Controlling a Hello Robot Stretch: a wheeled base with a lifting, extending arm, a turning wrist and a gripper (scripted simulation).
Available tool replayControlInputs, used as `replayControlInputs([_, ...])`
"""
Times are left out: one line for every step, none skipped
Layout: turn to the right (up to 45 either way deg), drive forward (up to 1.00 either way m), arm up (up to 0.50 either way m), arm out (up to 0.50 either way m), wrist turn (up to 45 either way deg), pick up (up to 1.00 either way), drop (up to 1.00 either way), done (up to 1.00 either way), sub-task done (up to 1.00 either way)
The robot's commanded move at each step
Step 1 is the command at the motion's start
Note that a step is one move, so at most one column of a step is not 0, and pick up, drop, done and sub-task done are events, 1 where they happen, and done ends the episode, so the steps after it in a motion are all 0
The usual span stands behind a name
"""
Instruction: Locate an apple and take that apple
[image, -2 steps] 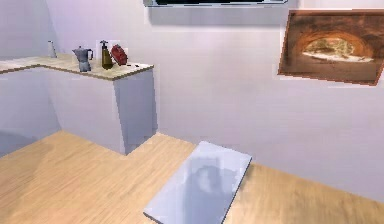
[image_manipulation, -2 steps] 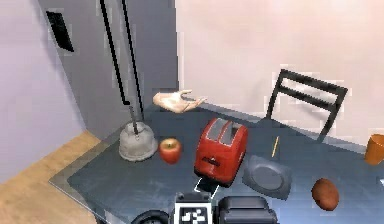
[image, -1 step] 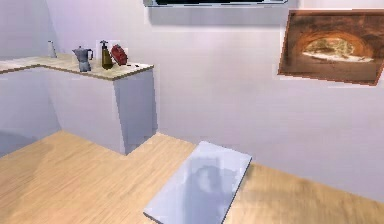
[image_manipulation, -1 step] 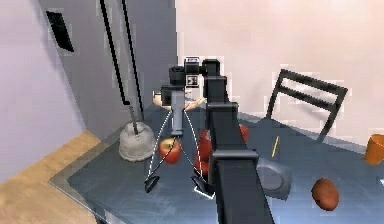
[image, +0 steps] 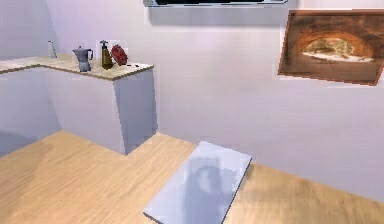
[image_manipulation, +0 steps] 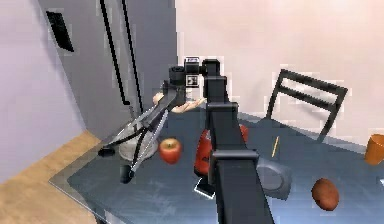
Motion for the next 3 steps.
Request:
replayControlInputs([0.0,0.0,0.0,0.0,45.0,0.0,0.0,0.0,0.0])
replayControlInputs([0.0,0.0,0.0,0.0,45.0,0.0,0.0,0.0,0.0])
replayControlInputs([0.0,0.0,0.0,0.0,24.0,0.0,0.0,0.0,0.0])
